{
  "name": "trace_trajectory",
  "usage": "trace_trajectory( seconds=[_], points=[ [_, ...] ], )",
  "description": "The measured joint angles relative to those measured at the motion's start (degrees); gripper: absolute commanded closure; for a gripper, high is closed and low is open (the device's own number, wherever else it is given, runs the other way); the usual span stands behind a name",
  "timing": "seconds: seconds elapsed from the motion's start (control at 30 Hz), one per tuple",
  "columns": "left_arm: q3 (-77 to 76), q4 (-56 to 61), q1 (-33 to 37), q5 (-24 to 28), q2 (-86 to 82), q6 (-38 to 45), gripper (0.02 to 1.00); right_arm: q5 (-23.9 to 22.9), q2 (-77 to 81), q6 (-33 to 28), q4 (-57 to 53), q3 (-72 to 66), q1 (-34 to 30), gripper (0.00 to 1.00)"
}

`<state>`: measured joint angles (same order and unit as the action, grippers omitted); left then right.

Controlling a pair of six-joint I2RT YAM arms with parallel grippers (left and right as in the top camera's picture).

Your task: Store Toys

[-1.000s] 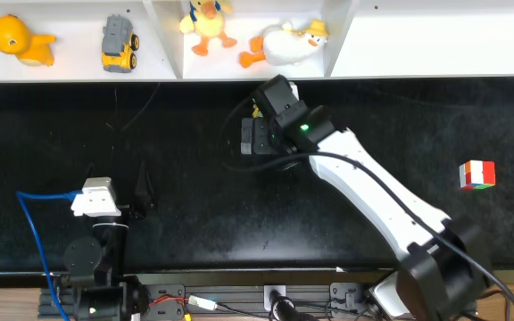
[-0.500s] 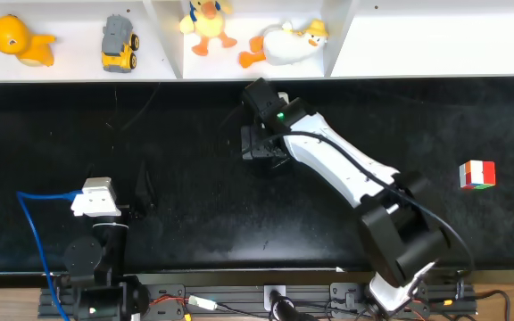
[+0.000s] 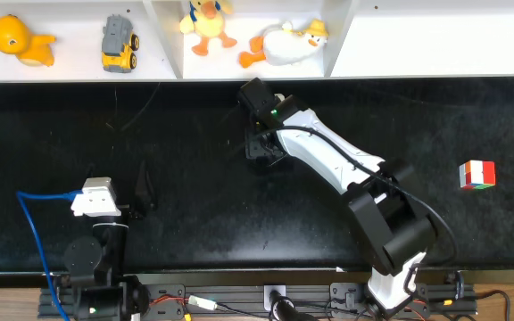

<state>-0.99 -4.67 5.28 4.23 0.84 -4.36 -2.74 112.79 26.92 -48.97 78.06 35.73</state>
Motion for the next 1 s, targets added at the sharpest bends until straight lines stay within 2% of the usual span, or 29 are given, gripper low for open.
trace_trajectory(
  seconds=[0.07,0.1,0.53,0.77,1.0],
  points=[
    [0.02,0.02,0.0,0.0,0.0,0.0,0.02,0.37,0.11,0.13,0.13,0.11,-0.02,0.535],
    [0.02,0.0,0.0,0.0,0.0,0.0,0.02,0.61,0.15,0.09,0.2,0.15,0.0,0.621],
    [0.02,0.0,0.0,0.0,0.0,0.0,0.02,3.34,0.42,1.57,0.48,0.37,0.0,0.954],
    [0.02,0.0,0.0,0.0,0.0,0.0,0.02,4.98,0.52,1.77,-2.14,0.83,0.0,0.956],
    [0.02,0.0,0.0,0.0,0.0,0.0,0.02,5.33,1.88,3.28,-17.59,6.27,-0.02,0.956]
  ],
)
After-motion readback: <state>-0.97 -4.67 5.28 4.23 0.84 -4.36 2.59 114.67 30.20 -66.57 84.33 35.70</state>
